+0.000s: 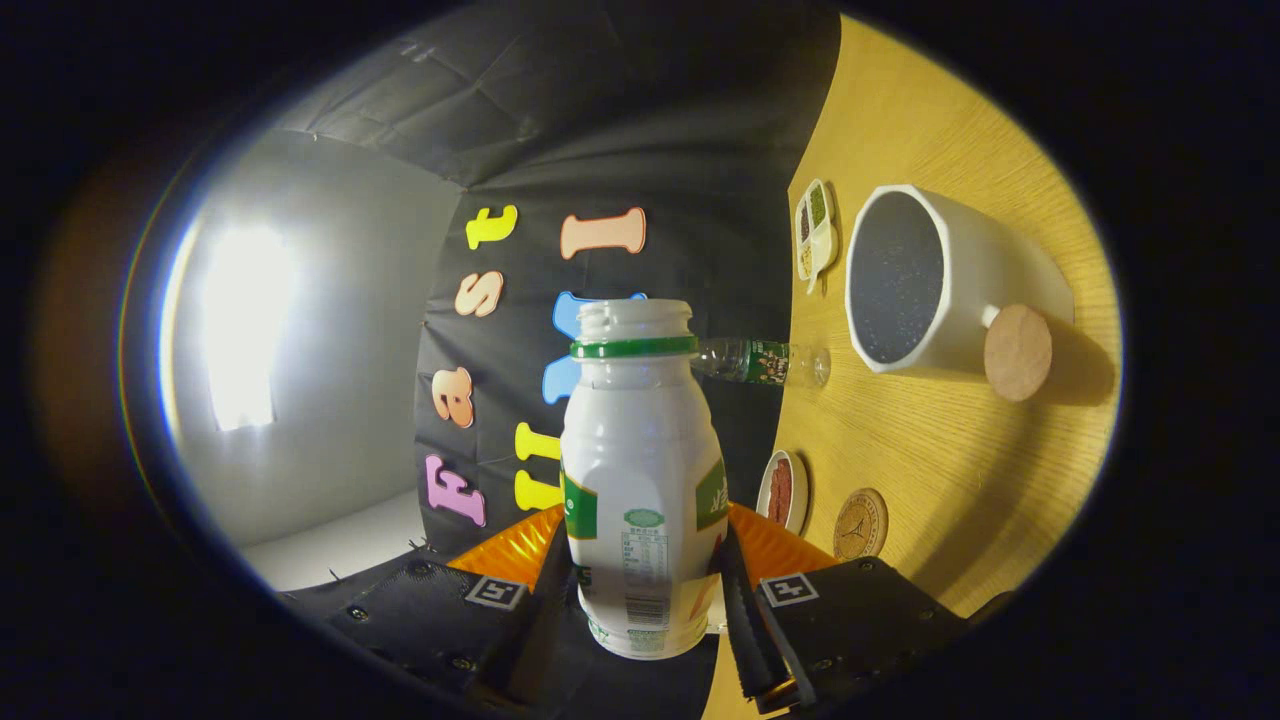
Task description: Take the bottle from table, then pour the juice into the cup, finally place the bottle on the coaster
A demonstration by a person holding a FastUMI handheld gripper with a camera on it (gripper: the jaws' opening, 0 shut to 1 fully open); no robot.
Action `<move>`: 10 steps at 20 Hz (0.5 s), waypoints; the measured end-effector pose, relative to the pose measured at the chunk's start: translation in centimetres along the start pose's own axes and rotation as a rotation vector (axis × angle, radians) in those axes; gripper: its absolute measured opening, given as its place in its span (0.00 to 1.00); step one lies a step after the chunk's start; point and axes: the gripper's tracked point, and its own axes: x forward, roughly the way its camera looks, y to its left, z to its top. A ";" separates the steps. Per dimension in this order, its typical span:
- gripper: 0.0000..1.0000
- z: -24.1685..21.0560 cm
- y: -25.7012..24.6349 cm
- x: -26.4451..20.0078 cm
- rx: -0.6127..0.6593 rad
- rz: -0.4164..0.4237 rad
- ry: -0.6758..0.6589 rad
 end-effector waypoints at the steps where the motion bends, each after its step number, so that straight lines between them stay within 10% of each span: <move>1: 0.70 0.2 0.1 0.2 0.012 0.000 -0.002; 10: 0.70 0.4 0.8 0.5 0.112 0.035 -0.019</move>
